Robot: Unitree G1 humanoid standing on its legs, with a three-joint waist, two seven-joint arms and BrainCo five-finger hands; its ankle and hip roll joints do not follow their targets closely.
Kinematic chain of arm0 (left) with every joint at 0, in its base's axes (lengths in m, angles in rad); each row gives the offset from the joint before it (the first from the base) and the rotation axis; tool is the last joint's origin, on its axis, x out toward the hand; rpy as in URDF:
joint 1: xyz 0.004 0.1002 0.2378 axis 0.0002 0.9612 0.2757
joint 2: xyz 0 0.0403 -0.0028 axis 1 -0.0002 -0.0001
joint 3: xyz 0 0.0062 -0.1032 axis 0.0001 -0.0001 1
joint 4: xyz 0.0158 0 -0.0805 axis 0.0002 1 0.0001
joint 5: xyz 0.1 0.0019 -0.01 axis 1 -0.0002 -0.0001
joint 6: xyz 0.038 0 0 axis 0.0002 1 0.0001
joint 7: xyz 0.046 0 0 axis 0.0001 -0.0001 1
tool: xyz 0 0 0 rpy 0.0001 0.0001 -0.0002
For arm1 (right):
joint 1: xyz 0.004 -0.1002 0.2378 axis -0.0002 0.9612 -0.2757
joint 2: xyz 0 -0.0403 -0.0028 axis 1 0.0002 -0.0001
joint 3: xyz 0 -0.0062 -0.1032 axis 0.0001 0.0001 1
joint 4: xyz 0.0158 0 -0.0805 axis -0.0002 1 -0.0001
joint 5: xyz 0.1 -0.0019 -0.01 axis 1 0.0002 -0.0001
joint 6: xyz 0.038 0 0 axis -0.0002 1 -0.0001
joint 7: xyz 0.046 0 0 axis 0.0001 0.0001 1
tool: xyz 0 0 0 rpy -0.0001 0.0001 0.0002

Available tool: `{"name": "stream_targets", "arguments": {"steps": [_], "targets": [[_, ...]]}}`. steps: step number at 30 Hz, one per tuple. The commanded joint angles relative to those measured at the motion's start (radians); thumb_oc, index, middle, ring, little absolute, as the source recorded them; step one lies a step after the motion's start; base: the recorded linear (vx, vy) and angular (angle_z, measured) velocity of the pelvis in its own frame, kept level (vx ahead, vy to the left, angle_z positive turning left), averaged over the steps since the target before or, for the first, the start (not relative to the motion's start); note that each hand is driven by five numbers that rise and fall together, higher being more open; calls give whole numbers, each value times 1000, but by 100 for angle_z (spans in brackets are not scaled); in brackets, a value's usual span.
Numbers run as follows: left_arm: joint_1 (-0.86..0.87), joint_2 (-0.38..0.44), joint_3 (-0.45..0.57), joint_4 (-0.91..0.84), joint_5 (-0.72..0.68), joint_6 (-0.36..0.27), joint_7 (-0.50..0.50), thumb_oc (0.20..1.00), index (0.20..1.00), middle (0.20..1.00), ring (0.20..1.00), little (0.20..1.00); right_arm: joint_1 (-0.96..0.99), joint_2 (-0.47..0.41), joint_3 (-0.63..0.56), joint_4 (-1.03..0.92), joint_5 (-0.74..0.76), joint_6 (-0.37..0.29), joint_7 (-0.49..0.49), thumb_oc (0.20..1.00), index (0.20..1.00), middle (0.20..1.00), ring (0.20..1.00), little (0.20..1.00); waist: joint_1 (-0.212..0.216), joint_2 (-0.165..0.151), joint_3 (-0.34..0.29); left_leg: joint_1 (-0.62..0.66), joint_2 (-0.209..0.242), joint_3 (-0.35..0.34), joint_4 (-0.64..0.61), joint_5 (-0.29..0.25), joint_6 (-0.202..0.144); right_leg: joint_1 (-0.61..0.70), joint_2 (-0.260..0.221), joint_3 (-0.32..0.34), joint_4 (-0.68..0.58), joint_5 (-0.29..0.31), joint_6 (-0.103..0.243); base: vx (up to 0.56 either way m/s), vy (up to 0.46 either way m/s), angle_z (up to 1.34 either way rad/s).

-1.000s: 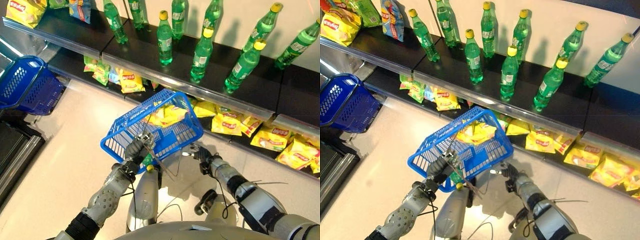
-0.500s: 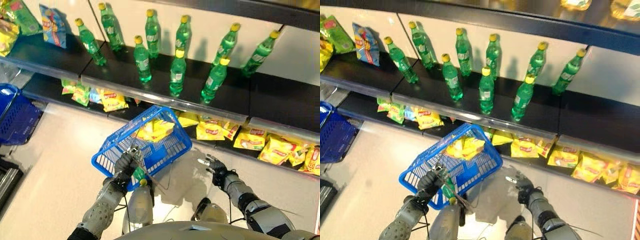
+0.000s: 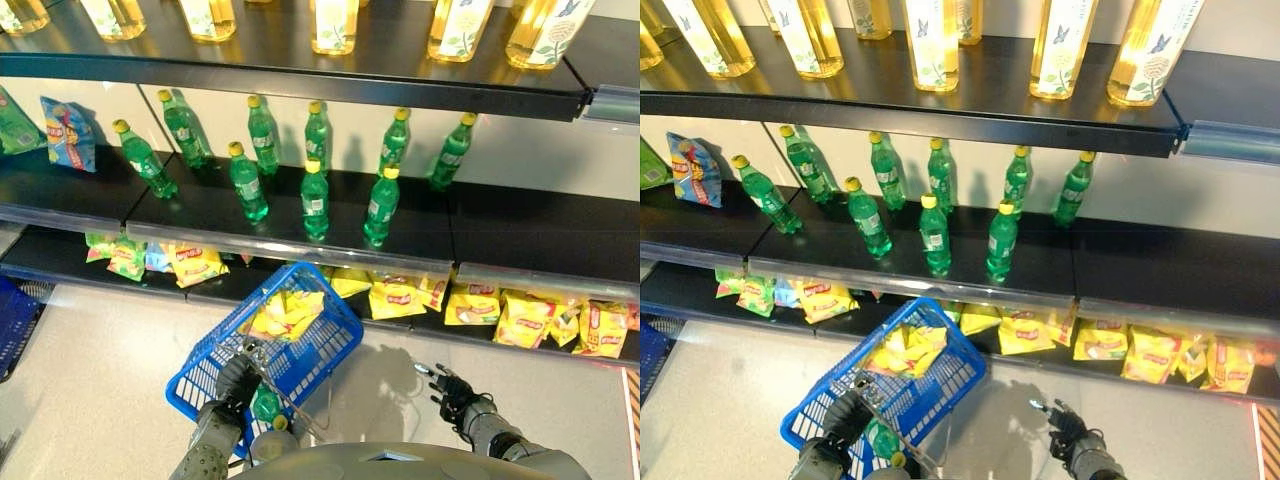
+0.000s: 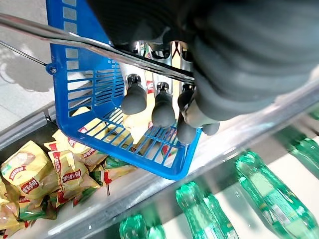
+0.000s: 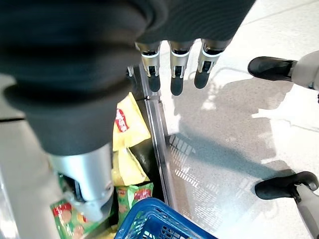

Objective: Pick up the snacks into the basket

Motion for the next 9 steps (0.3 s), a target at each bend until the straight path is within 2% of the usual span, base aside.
{"name": "stream_targets", "arguments": {"steps": [1,5,9], "targets": [[-38,-92,5,-117,13,-41,-85,200,200,200,200,200,-65,8,-28,33,50,-36,-18,1000,1000,1000,1000,1000,8,27,-16,-29,-5,-7,-39,38,16,-46,-10,17,-29,113,45,64,-24,-21],[-61,-128,16,-27,13,-56,-68,200,200,200,200,200,-42,49,-68,36,159,-53,-34,1000,1000,1000,1000,1000,-7,28,-13,-15,-4,-11,-39,39,18,-34,-6,34,-26,118,39,42,-25,-17],[-74,-164,17,55,5,-63,-53,200,200,200,200,200,-32,75,-66,32,200,-69,-49,1000,1000,1000,1000,1000,-17,33,-19,-11,-3,-7,-39,34,17,-38,-3,45,-23,112,33,26,-14,-7]]}}
